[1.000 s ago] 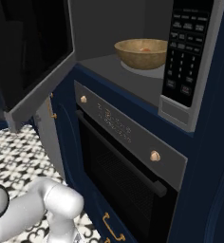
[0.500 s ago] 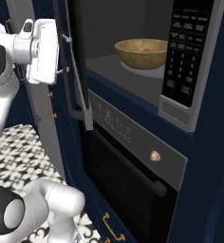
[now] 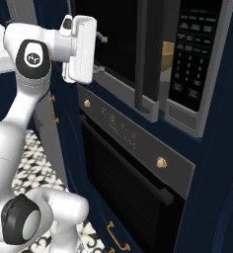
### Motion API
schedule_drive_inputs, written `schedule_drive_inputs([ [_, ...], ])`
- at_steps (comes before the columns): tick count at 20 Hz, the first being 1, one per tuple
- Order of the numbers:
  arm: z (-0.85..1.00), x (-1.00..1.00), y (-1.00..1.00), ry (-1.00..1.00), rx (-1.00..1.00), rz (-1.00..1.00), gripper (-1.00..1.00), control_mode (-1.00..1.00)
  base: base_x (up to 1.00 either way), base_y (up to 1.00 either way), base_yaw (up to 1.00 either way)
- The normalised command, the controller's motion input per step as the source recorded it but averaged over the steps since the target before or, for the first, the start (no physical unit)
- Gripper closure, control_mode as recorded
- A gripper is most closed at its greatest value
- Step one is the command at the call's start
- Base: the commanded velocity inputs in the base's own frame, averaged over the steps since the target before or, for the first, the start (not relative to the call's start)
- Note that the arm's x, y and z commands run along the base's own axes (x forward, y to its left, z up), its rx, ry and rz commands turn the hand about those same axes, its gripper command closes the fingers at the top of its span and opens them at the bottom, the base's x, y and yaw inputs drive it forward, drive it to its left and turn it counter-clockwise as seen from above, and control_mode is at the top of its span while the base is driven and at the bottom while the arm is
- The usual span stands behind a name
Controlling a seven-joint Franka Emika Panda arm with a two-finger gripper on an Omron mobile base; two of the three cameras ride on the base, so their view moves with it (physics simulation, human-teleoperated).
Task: Pick the onion from the sink and place it in the bowl. Then pick the bowl and place it in the microwave. Then close the microwave door and press the start button.
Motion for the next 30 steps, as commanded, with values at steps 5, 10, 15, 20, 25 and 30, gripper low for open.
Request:
schedule_drive_inputs([
  [5, -0.22, 0.48, -0.50, -0.13, 0.04, 0.14, -1.00, -1.00, 0.00, 0.00, 0.00],
  [10, -0.44, 0.71, -0.45, -0.17, 0.01, 0.15, -1.00, -1.00, 0.00, 0.00, 0.00],
  [15, -0.16, -0.33, 0.06, -0.24, 0.05, 0.10, -1.00, -1.00, 0.00, 0.00, 0.00],
  [20, 0.24, -0.96, 0.26, -0.10, 0.28, -0.09, -1.00, -1.00, 0.00, 0.00, 0.00],
  [25, 0.13, -0.67, 0.34, -0.26, 0.36, -0.20, -1.00, -1.00, 0.00, 0.00, 0.00],
  [30, -0.02, -0.49, 0.34, -0.50, 0.36, -0.18, 1.00, -1.00, 0.00, 0.00, 0.00],
])
